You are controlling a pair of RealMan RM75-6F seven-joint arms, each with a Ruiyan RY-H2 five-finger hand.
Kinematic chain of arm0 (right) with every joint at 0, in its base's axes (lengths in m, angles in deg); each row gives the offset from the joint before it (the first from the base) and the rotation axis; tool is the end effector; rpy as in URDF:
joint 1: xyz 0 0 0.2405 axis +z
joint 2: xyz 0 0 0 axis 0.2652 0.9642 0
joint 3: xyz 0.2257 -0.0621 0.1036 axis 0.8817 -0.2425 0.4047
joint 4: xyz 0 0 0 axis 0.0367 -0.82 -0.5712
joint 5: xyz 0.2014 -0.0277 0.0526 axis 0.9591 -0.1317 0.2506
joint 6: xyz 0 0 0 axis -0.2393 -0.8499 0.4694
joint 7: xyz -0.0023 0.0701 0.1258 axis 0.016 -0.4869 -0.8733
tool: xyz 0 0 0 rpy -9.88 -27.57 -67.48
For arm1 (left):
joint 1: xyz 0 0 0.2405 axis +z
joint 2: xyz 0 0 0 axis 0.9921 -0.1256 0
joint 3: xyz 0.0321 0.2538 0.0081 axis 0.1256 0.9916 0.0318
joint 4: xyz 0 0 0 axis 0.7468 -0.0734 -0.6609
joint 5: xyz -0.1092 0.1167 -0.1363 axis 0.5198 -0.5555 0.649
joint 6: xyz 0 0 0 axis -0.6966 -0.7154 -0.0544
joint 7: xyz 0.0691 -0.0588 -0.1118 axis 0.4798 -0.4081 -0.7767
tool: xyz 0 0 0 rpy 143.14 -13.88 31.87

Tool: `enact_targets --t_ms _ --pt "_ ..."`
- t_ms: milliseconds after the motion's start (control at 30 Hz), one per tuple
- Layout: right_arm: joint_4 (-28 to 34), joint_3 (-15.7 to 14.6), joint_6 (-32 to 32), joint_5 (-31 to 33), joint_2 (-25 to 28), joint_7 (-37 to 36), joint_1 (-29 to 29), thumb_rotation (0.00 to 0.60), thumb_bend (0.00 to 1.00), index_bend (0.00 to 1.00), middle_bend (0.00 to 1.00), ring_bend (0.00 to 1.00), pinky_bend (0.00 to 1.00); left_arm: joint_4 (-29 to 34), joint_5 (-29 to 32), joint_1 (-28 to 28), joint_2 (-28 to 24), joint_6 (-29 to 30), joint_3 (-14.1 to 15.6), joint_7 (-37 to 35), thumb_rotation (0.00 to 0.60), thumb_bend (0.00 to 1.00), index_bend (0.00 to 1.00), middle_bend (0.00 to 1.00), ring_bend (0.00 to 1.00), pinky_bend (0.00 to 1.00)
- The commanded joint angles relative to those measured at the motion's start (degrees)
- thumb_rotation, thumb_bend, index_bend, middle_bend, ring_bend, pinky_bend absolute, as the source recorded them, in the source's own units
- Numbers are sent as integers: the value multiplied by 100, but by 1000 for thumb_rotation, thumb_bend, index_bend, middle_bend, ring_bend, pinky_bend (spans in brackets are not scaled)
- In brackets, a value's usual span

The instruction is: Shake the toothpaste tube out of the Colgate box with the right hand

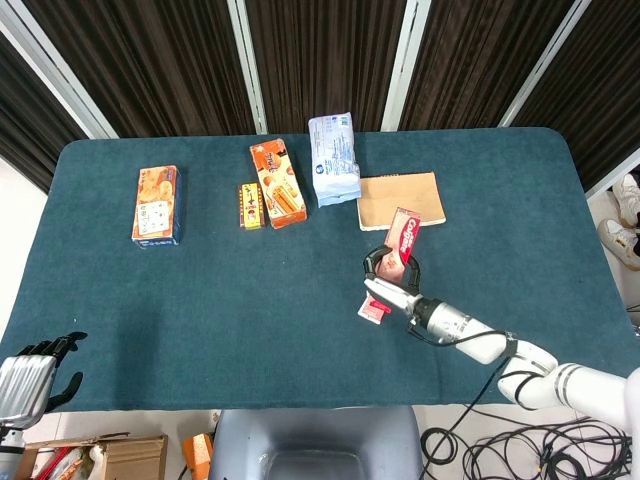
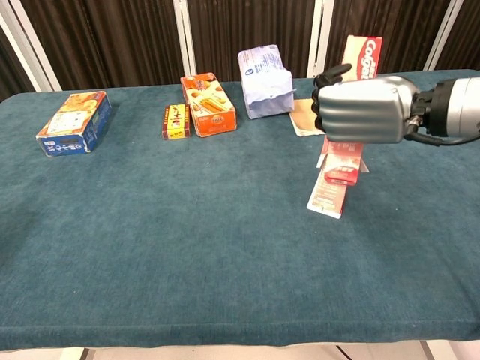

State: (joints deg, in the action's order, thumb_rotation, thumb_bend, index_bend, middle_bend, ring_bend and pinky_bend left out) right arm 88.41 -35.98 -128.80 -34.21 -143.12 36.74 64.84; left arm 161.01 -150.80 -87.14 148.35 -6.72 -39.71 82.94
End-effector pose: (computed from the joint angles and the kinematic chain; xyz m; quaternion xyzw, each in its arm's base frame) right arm -0.1509 -0.3577 0.0191 0.7243 0.5400 -0.0108 0.4286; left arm -0.3044 0.1590 0.1522 -0.6494 -0.3835 -0.3050 0.5815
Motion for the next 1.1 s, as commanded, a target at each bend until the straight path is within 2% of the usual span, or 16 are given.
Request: enact_targets --t_ms 33,267,433,500,567,667,833,1000,1100 --pt "184 125 -36 145 190 132 -81 600 182 648 522 477 585 -2 5 3 -8 -5 1 -20 600 359 297 407 400 470" --pt "647 292 -351 533 894 173 -419 600 182 648 522 477 585 46 12 2 -21 -26 9 14 600 357 297 406 400 471" --pt "670 518 -743 1057 1055 -272 -708 600 182 648 522 477 585 60 3 -20 3 -76 21 88 600 359 297 406 400 471" --pt "676 617 -842 1384 903 -728 -812 600 182 647 522 477 585 62 1 -33 15 -104 27 127 600 359 297 407 400 471" --pt "714 718 -892 1785 638 -1487 -915 600 182 647 522 477 588 69 4 -42 23 -124 31 155 600 358 296 407 400 470" --pt "615 736 -903 2002 261 -2383 -955 600 182 649 522 488 604 68 21 -44 35 -130 26 187 600 359 297 406 401 471" --pt "-269 488 -1026 1606 -394 -2938 -854 600 182 651 522 495 610 73 49 -47 25 -147 24 180 600 359 297 407 401 471" --pt "-818 535 -959 2056 -1009 -3251 -915 600 182 650 522 495 611 64 41 -37 11 -124 25 129 600 359 297 407 401 471" --pt "-874 571 -947 2412 -1215 -3293 -1018 600 182 650 522 495 612 58 33 -37 3 -126 28 100 600 359 297 406 401 471"
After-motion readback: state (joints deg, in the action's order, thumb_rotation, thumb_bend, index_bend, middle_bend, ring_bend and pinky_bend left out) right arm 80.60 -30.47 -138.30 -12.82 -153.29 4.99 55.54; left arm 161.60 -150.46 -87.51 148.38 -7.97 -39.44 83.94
